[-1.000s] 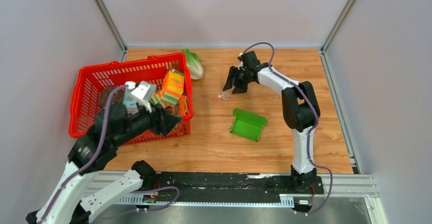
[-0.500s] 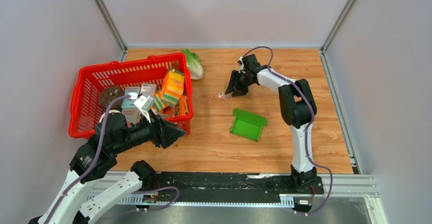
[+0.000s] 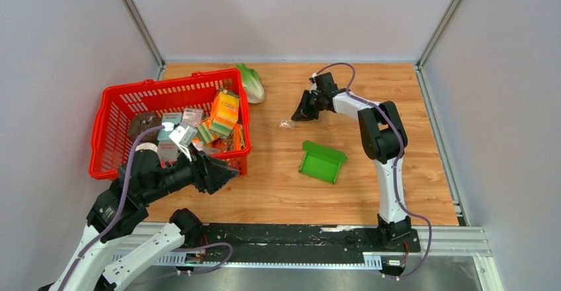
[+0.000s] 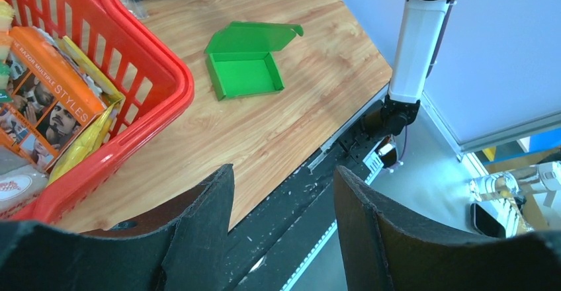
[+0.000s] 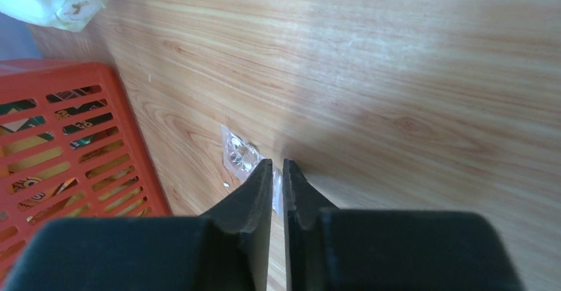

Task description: Fold the paper box

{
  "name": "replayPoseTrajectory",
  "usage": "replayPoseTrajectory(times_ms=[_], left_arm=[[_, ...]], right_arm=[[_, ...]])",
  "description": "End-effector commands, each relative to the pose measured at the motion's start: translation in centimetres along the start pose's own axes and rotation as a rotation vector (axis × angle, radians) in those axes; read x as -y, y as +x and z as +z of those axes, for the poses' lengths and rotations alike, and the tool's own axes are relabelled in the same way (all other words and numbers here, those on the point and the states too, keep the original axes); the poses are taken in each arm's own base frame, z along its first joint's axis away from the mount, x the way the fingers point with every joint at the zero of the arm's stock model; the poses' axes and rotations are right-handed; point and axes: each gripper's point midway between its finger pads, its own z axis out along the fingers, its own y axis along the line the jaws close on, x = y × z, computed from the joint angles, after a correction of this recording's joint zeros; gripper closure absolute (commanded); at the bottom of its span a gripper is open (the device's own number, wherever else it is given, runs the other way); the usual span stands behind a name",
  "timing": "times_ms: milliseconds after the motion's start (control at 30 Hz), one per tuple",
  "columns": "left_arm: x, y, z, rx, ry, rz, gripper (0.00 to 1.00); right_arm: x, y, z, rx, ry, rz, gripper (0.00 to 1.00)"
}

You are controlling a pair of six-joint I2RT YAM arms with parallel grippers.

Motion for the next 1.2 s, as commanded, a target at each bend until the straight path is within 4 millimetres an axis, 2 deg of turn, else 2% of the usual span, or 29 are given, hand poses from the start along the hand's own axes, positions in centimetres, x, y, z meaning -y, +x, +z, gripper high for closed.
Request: replayPoseTrajectory(times_ms=[0, 33, 133, 167, 267, 300, 367, 400, 467, 500, 533, 567, 600, 667, 700, 733, 767, 800, 867, 900, 1000, 1067, 1167], left_arm=[[0.3, -0.9, -1.1, 0.027, -0.013, -0.001, 0.35], [0.4, -1.0, -1.2, 0.033, -0.012, -0.003, 0.35], [0.6, -1.1, -1.4, 0.047, -0.004, -0.012, 0.35], [0.6, -1.1, -1.3, 0.047, -0.004, -0.017, 0.35], [0.3, -0.8, -0.8, 0.038, -0.009, -0.024, 0.35], [0.3, -0.8, -0.6, 0.034, -0.009, -0.025, 0.35], [0.4, -0.8, -0.4, 0.030, 0.001, -0.030, 0.35], [0.5, -1.0, -0.2, 0.039, 0.006, -0.028, 0.35], [0.5, -1.0, 0.0, 0.045, 0.010, -0.031, 0.36], [0.4, -1.0, 0.2, 0.052, 0.015, -0.029, 0.36], [0.2, -0.9, 0.3, 0.054, 0.006, -0.030, 0.36], [0.0, -0.9, 0.3, 0.056, -0.001, -0.018, 0.36], [-0.3, -0.8, 0.4, 0.050, -0.014, -0.014, 0.35], [-0.7, -0.9, 0.4, 0.046, -0.034, 0.006, 0.35], [-0.9, -0.7, 0.7, 0.030, -0.046, 0.011, 0.35], [-0.9, -0.9, 0.8, 0.030, -0.050, 0.017, 0.35], [-1.0, -0.9, 0.9, 0.023, -0.053, 0.026, 0.35], [-1.2, -0.9, 1.3, 0.013, -0.063, 0.026, 0.35], [-1.1, -0.8, 1.8, 0.000, -0.051, 0.032, 0.36], [-1.1, -0.8, 2.3, -0.004, -0.046, 0.032, 0.36], [-1.0, -0.9, 3.2, -0.009, -0.035, 0.016, 0.36], [-0.7, -0.8, 3.7, -0.020, -0.014, -0.005, 0.35], [-0.4, -0.7, 4.1, -0.026, 0.007, -0.017, 0.36]], right_arm=[[-1.2, -1.0, 0.3, 0.044, -0.063, 0.010, 0.92], [-1.5, -1.1, 0.1, 0.046, -0.071, 0.007, 0.99], [-3.5, -1.7, -1.6, 0.068, -0.109, -0.017, 1.00], [-4.5, -2.0, -2.9, 0.091, -0.119, -0.038, 1.00], [-5.8, -2.2, -5.6, 0.125, -0.119, -0.067, 1.00], [-7.3, -2.2, -7.8, 0.148, -0.134, -0.100, 1.00], [-8.3, -1.9, -10.0, 0.173, -0.133, -0.128, 1.00], [-9.0, -1.0, -12.0, 0.182, -0.122, -0.167, 1.00], [-9.5, 0.1, -14.2, 0.221, -0.063, -0.233, 1.00], [-8.8, 1.6, -14.9, 0.198, -0.014, -0.247, 1.00], [-10.1, 2.2, -17.4, 0.240, -0.012, -0.325, 1.00], [-9.8, 2.8, -18.2, 0.261, 0.032, -0.354, 1.00], [-10.6, 5.1, -18.8, 0.230, 0.042, -0.402, 1.00], [-10.5, 7.6, -21.1, 0.257, 0.090, -0.465, 1.00], [-11.1, 10.1, -21.3, 0.220, 0.086, -0.507, 1.00], [-10.5, 11.9, -21.3, 0.190, 0.095, -0.528, 1.00], [-10.9, 12.9, -22.6, 0.212, 0.088, -0.549, 1.00], [-11.1, 15.0, -22.6, 0.171, 0.079, -0.583, 1.00], [-10.2, 17.8, -22.8, 0.128, 0.085, -0.604, 1.00], [-9.6, 18.6, -22.8, 0.115, 0.094, -0.605, 1.00], [-7.0, 20.2, -22.3, 0.082, 0.155, -0.591, 1.00], [-5.0, 19.3, -22.6, 0.127, 0.260, -0.588, 1.00], [-3.9, 18.6, -22.5, 0.147, 0.324, -0.600, 1.00]])
